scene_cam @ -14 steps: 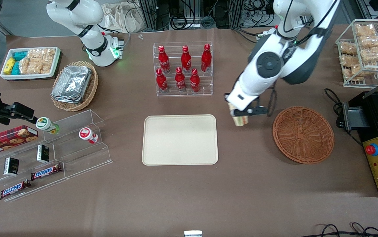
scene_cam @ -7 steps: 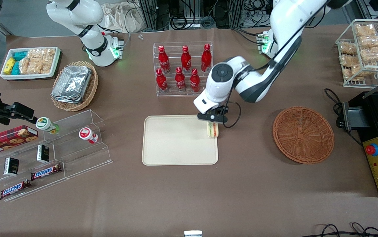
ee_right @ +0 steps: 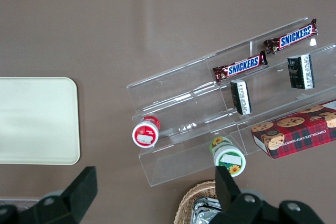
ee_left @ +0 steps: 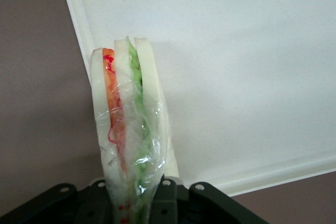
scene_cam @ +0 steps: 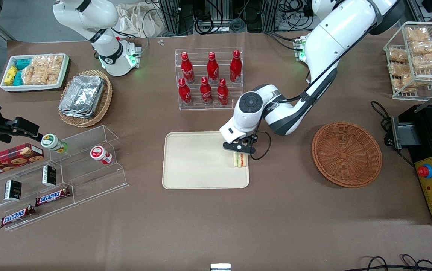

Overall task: Place sandwich from basket to tray
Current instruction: 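Lower the sandwich onto the cream tray and open the left gripper, then raise the open left gripper and withdraw it from the tray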

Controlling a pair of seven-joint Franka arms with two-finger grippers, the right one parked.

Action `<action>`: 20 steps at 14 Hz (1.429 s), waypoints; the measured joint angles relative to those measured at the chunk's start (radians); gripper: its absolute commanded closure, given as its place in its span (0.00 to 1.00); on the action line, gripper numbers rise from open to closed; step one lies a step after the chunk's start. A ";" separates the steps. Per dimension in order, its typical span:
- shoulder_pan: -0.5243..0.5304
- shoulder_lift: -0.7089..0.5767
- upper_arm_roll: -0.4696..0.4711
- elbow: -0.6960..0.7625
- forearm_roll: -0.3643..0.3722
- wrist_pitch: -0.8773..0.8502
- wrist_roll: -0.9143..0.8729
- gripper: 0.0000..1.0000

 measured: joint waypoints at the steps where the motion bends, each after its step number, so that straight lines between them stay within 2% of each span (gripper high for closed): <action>1: 0.000 0.000 0.001 0.001 0.002 0.000 -0.001 0.00; 7: 0.002 -0.020 0.000 0.020 0.002 -0.039 -0.048 0.00; 10: 0.002 -0.105 -0.021 0.057 0.003 -0.288 -0.064 0.00; 13: 0.019 -0.225 -0.024 0.105 -0.010 -0.450 -0.080 0.00; 15: 0.079 -0.277 -0.025 0.144 -0.088 -0.511 -0.054 0.00; 20: 0.248 -0.298 -0.015 0.358 -0.253 -0.798 0.278 0.00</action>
